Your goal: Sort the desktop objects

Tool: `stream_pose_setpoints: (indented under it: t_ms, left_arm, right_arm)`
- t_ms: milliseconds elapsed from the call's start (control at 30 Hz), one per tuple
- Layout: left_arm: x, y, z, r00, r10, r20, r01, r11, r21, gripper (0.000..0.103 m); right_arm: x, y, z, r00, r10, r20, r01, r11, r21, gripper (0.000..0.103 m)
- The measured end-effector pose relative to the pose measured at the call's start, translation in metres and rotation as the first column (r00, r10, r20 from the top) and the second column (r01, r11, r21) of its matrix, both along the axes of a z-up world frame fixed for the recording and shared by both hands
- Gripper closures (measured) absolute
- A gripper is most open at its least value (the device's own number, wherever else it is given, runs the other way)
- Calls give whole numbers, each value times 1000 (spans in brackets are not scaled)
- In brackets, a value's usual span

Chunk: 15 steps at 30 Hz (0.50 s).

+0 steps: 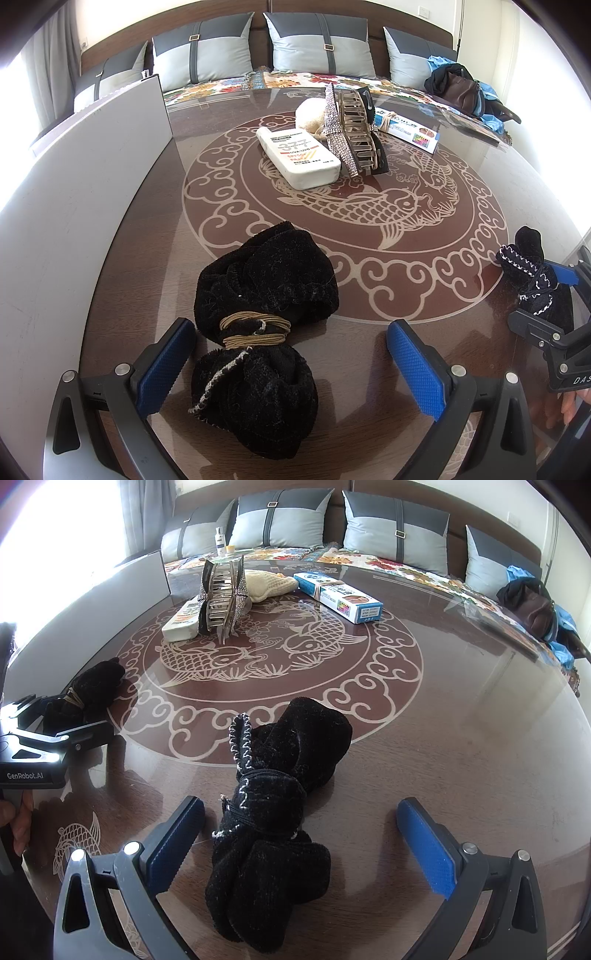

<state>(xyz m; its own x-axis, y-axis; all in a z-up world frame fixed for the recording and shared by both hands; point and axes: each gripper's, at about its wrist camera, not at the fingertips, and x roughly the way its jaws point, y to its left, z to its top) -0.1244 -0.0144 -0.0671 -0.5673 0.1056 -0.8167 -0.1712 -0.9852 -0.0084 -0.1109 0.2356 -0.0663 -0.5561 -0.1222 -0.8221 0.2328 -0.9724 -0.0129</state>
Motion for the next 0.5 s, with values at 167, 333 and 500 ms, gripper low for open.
stream_pose_setpoints:
  t_ms: [167,333,500]
  left_arm:
    - [0,0,0,1000,0,0,0,1000,0,0]
    - [0,0,0,1000,0,0,0,1000,0,0]
    - [0,0,0,1000,0,0,0,1000,0,0]
  right_arm:
    - [0,0,0,1000,0,0,0,1000,0,0]
    - [0,0,0,1000,0,0,0,1000,0,0]
    - [0,0,0,1000,0,0,0,1000,0,0]
